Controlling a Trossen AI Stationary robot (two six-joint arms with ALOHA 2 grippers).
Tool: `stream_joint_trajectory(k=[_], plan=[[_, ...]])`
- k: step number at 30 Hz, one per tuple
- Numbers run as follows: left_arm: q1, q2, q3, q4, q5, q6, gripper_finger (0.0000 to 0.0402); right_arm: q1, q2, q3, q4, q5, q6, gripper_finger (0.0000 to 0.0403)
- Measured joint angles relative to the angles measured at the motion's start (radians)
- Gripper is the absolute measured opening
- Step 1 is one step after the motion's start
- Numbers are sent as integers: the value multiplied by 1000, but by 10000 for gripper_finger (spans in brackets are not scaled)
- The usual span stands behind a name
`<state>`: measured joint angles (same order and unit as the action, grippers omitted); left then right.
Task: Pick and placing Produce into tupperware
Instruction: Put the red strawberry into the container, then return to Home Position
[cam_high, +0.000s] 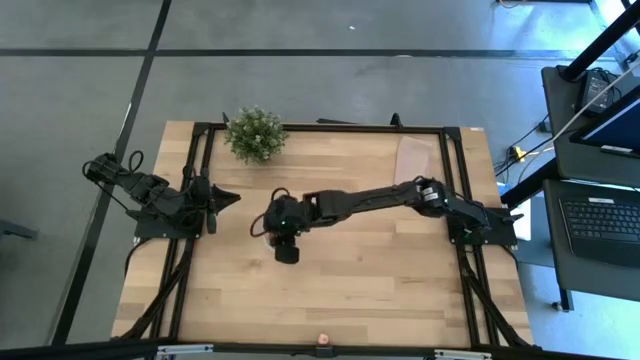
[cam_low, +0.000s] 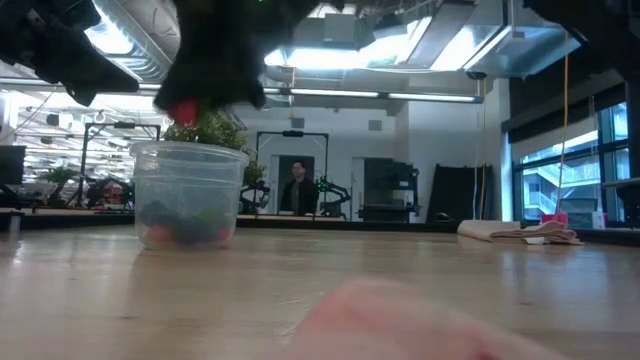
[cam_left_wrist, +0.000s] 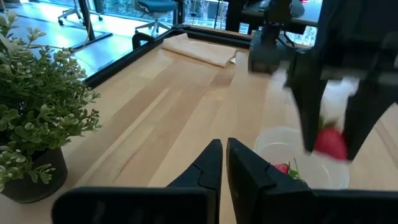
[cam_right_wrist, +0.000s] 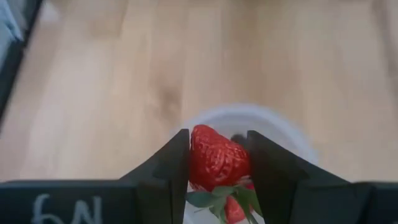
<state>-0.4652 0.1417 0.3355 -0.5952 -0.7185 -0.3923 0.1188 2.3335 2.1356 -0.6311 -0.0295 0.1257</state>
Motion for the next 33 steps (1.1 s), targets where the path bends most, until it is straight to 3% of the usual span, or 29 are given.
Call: stream_joint_trajectory(k=[8,12,23,33], plan=[[0,0,0,0,0,-1,3,0,56,-35,-4,-1,2,141],[0,0,0,0,0,-1,1,0,56,-35,-2,7,3,166],[0,0,0,1,0,-2,29,-1,56,-35,-34,9,26,201],[0,0,0,6,0,-1,52,-5,-91,76,-207,11,-35,204]])
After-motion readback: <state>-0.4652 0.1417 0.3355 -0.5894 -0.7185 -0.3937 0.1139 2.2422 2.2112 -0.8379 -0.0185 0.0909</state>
